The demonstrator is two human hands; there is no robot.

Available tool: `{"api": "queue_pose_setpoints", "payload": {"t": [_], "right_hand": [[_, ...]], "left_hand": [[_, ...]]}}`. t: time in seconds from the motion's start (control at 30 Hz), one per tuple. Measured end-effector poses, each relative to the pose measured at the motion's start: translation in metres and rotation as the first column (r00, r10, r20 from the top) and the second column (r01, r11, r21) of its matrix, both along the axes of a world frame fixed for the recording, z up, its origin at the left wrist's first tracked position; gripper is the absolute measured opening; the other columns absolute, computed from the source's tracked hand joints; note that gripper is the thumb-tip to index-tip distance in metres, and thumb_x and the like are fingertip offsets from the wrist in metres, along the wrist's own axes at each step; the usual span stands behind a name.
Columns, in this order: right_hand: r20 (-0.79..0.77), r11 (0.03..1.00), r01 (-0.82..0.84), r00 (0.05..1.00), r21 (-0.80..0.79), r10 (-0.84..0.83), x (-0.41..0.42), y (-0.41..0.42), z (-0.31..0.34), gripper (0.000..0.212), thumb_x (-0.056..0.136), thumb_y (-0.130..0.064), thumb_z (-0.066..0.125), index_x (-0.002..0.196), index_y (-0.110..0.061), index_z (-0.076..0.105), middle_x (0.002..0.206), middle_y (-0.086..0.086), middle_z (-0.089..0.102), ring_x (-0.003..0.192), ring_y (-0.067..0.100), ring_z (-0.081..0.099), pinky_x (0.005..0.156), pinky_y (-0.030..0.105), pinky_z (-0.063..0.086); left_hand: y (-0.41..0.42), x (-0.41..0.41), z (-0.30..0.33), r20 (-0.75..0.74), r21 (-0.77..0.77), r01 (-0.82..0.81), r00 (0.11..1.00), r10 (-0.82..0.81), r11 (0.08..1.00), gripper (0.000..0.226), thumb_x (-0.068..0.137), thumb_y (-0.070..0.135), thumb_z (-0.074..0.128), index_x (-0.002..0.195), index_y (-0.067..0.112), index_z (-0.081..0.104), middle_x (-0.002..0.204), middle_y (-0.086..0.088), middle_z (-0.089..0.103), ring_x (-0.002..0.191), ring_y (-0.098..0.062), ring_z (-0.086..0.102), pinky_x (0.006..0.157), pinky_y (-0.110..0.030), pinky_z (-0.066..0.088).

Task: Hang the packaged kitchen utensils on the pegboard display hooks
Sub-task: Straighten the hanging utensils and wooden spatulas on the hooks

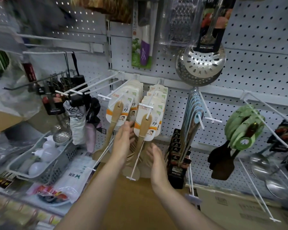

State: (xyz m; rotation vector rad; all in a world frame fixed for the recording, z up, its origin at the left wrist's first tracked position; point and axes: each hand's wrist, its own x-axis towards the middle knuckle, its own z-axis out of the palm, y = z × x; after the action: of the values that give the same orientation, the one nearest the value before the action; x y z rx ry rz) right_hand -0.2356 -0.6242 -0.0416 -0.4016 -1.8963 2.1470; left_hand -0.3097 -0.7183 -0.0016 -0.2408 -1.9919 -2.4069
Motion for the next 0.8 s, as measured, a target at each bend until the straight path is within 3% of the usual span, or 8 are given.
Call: {"api": "queue_pose_setpoints", "payload": {"t": [0.1, 0.23, 0.37, 0.43, 0.53, 0.6, 0.7, 0.8], "right_hand": [[0.048, 0.996, -0.069, 0.996, -0.048, 0.071, -0.005, -0.003, -0.011, 0.032, 0.106, -0.046, 0.033, 0.127, -0.037, 0.055, 0.13, -0.011, 0.06, 0.115, -0.001, 0.057, 0.077, 0.005, 0.047], [0.067, 0.991, -0.098, 0.992, -0.094, 0.104, -0.01, -0.009, -0.022, 0.075, 0.083, -0.07, 0.037, 0.144, -0.03, 0.053, 0.145, -0.009, 0.056, 0.127, 0.003, 0.054, 0.089, 0.012, 0.043], [0.082, 0.996, -0.054, 0.995, -0.068, 0.06, -0.016, -0.02, -0.029, 0.045, 0.095, -0.06, 0.036, 0.121, -0.038, 0.065, 0.132, -0.006, 0.067, 0.116, 0.002, 0.062, 0.088, 0.015, 0.046], [0.086, 0.998, -0.033, 0.996, -0.06, 0.038, -0.017, -0.029, -0.029, 0.04, 0.1, -0.056, 0.034, 0.122, -0.039, 0.064, 0.129, -0.007, 0.068, 0.117, 0.003, 0.062, 0.088, 0.016, 0.047], [0.083, 0.995, -0.037, 0.996, -0.088, 0.044, -0.018, -0.04, -0.024, 0.039, 0.108, -0.042, 0.029, 0.123, -0.031, 0.063, 0.124, -0.009, 0.067, 0.111, -0.003, 0.061, 0.078, 0.006, 0.048], [0.071, 0.996, -0.023, 0.997, -0.085, 0.029, -0.02, -0.045, -0.024, 0.041, 0.108, -0.04, 0.03, 0.112, -0.027, 0.069, 0.118, -0.007, 0.07, 0.106, -0.003, 0.064, 0.075, 0.005, 0.048], [0.052, 0.996, 0.018, 0.999, -0.082, -0.014, -0.018, -0.055, -0.027, 0.049, 0.107, -0.041, 0.034, 0.102, -0.015, 0.075, 0.11, 0.001, 0.075, 0.1, 0.002, 0.068, 0.073, 0.006, 0.048], [0.018, 0.984, 0.111, 0.994, -0.137, -0.109, -0.013, -0.069, -0.03, 0.061, 0.099, -0.053, 0.047, 0.111, 0.002, 0.071, 0.104, 0.014, 0.075, 0.091, 0.013, 0.072, 0.072, 0.014, 0.053]], "left_hand": [[-0.003, -0.004, -0.006, 0.006, -0.015, 0.007, 1.0, -0.007, 1.0, 0.053, 0.088, 0.06, 0.049, 0.123, 0.024, 0.064, 0.12, 0.002, 0.072, 0.114, -0.013, 0.067, 0.095, -0.031, 0.053], [-0.007, -0.006, -0.014, 0.014, -0.041, 0.013, 1.0, -0.013, 0.999, 0.042, 0.081, 0.053, 0.064, 0.11, 0.022, 0.067, 0.112, 0.001, 0.072, 0.109, -0.018, 0.068, 0.093, -0.034, 0.055], [-0.014, -0.009, -0.018, 0.064, -0.059, 0.051, 0.997, -0.048, 0.997, 0.045, 0.072, 0.044, 0.075, 0.106, 0.016, 0.069, 0.097, -0.006, 0.075, 0.096, -0.028, 0.07, 0.091, -0.046, 0.055], [-0.021, -0.014, -0.019, 0.085, -0.073, 0.089, 0.993, -0.082, 0.993, 0.047, 0.073, 0.04, 0.078, 0.11, 0.012, 0.069, 0.101, -0.011, 0.075, 0.098, -0.033, 0.07, 0.093, -0.05, 0.054], [-0.027, -0.019, -0.017, 0.101, -0.082, 0.137, 0.987, -0.128, 0.987, 0.019, 0.085, 0.022, 0.076, 0.1, 0.011, 0.072, 0.087, -0.002, 0.076, 0.084, -0.023, 0.07, 0.084, -0.042, 0.055], [-0.034, -0.022, -0.016, 0.11, -0.066, 0.166, 0.981, -0.158, 0.984, 0.004, 0.087, 0.016, 0.074, 0.087, 0.013, 0.073, 0.078, -0.001, 0.075, 0.075, -0.021, 0.067, 0.08, -0.045, 0.053], [-0.044, -0.028, -0.012, 0.103, -0.074, 0.217, 0.972, -0.209, 0.973, 0.007, 0.088, 0.015, 0.074, 0.082, 0.012, 0.074, 0.077, -0.004, 0.075, 0.073, -0.02, 0.066, 0.077, -0.04, 0.052], [-0.051, -0.03, -0.01, 0.075, -0.112, 0.284, 0.958, -0.277, 0.952, 0.008, 0.087, 0.016, 0.075, 0.081, 0.011, 0.074, 0.075, 0.0, 0.075, 0.069, -0.012, 0.066, 0.07, -0.029, 0.053]]}}
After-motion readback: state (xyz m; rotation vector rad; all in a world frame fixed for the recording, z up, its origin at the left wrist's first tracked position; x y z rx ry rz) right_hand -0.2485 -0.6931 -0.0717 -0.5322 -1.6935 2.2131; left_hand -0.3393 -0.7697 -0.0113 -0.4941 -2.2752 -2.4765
